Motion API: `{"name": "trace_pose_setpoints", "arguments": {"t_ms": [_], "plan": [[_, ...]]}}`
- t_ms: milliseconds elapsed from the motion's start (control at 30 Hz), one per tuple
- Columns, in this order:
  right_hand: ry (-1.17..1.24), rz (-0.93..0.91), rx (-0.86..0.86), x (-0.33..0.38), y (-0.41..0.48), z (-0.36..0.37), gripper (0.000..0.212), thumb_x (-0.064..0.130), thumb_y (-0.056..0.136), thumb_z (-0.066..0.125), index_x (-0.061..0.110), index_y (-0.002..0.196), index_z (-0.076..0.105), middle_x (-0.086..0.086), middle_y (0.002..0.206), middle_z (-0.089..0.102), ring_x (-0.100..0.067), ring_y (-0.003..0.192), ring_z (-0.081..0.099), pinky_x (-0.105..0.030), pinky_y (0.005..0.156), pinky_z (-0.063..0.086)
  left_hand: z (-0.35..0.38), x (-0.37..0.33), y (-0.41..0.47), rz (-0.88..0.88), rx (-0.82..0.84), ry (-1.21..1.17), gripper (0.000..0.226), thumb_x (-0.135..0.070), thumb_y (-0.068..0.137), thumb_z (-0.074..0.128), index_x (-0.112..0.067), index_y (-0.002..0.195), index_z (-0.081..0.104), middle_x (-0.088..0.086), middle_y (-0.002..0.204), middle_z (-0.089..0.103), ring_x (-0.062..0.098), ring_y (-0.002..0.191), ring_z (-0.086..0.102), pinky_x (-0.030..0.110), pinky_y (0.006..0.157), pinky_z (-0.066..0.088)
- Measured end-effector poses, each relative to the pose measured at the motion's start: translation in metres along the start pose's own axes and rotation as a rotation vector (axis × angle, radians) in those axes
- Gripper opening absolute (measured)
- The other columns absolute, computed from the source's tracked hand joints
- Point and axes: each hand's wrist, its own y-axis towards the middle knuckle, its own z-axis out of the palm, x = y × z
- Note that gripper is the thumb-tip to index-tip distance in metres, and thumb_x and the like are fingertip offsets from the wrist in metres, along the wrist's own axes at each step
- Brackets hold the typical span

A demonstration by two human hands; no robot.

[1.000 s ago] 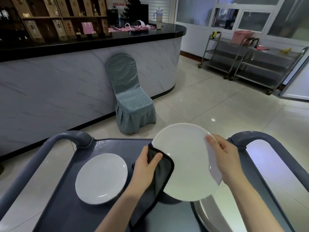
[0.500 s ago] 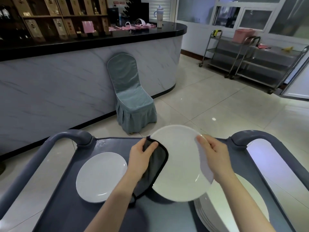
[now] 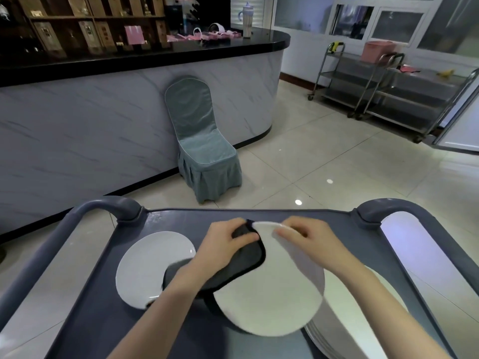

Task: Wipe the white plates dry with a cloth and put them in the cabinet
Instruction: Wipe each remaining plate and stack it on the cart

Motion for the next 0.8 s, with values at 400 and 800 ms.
{"name": "trace_pose_setpoints", "arguments": {"t_ms": [400, 800], "plan": [[0.28, 0.158, -0.471, -0.016, -0.012, 0.02, 0.04, 0.03, 0.099, 0.058, 0.0, 0.072, 0.052, -0.017, 0.068, 0.045, -0.011, 0.06, 0.034, -0.02, 0.052, 0.028, 0.005, 0.012, -0.012, -0.307, -0.257, -0.332, 0.014, -0.029, 0.094, 0.065, -0.018, 0.087, 0.07, -0.003, 0.081, 0.074, 0.01, 0.079, 0.068, 0.023, 0.071, 0.053], [0.25, 0.086, -0.432, -0.012, -0.01, 0.016, 0.035, 0.033, 0.094, 0.064, 0.017, 0.063, 0.059, 0.003, 0.057, 0.044, -0.004, 0.056, 0.035, -0.016, 0.051, 0.03, 0.001, 0.0, -0.007, -0.141, -0.197, -0.193, 0.016, -0.027, 0.09, 0.069, -0.026, 0.075, 0.065, -0.018, 0.066, 0.064, 0.0, 0.066, 0.056, 0.014, 0.064, 0.045]]}}
